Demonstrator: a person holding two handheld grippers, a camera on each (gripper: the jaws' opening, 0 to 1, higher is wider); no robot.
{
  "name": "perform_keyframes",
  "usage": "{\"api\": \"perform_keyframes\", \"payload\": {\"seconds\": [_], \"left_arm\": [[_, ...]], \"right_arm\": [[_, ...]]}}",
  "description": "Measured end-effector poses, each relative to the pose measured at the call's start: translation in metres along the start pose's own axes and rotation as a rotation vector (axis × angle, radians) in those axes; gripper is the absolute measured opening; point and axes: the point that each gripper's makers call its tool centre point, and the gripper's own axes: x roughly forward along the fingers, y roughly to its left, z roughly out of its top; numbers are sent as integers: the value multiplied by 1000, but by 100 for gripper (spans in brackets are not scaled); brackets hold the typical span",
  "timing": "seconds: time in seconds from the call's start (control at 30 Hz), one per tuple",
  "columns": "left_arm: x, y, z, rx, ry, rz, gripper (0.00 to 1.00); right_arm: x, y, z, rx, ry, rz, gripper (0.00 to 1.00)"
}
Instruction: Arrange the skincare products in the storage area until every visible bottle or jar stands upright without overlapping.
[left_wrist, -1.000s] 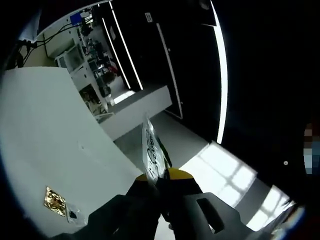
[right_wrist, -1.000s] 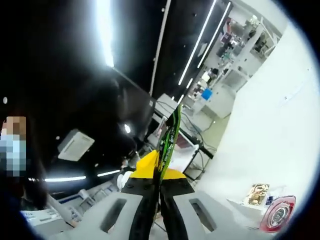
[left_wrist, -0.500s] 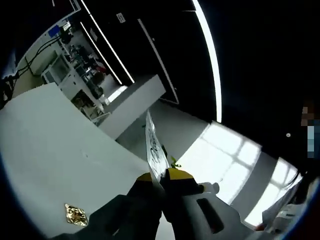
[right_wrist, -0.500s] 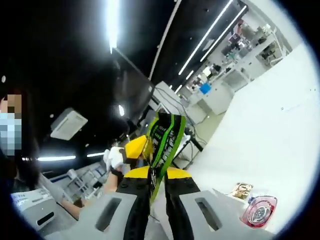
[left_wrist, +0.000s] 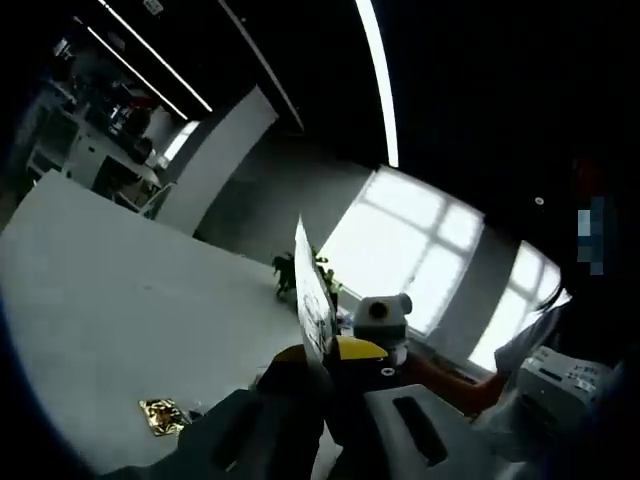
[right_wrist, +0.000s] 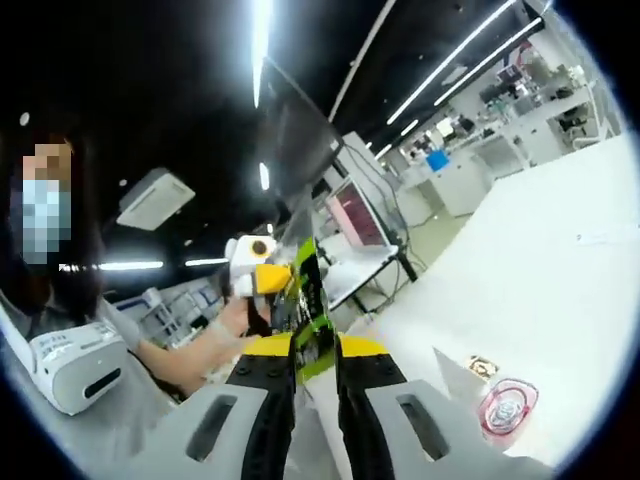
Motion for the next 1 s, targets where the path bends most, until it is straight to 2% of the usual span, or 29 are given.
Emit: {"api": "perform_keyframes", "payload": {"seconds": [0.03, 0.07, 0.2, 0.3, 0.57, 0.77, 1.0], "left_arm": [[2, -4, -11, 16, 57, -20, 0], [4, -6, -13, 28, 64, -23, 0], [12, -28, -30, 32, 135, -123, 0], [15, -32, -38, 47, 180, -141, 0], [17, -38, -38, 47, 206, -175, 0], [17, -42, -41, 52, 231, -201, 0], [17, -43, -42, 53, 235, -203, 0]], "right_arm": [[-1, 5, -4, -7, 31, 36, 16], [-1, 9, -8, -3, 56, 53, 15], [5, 21, -23, -13, 121, 108, 10], [8, 30, -29, 2, 151, 150, 10], [13, 42, -51, -27, 236, 216, 12], [15, 45, -53, -25, 238, 234, 3], [15, 42, -54, 8, 209, 213, 1]]}}
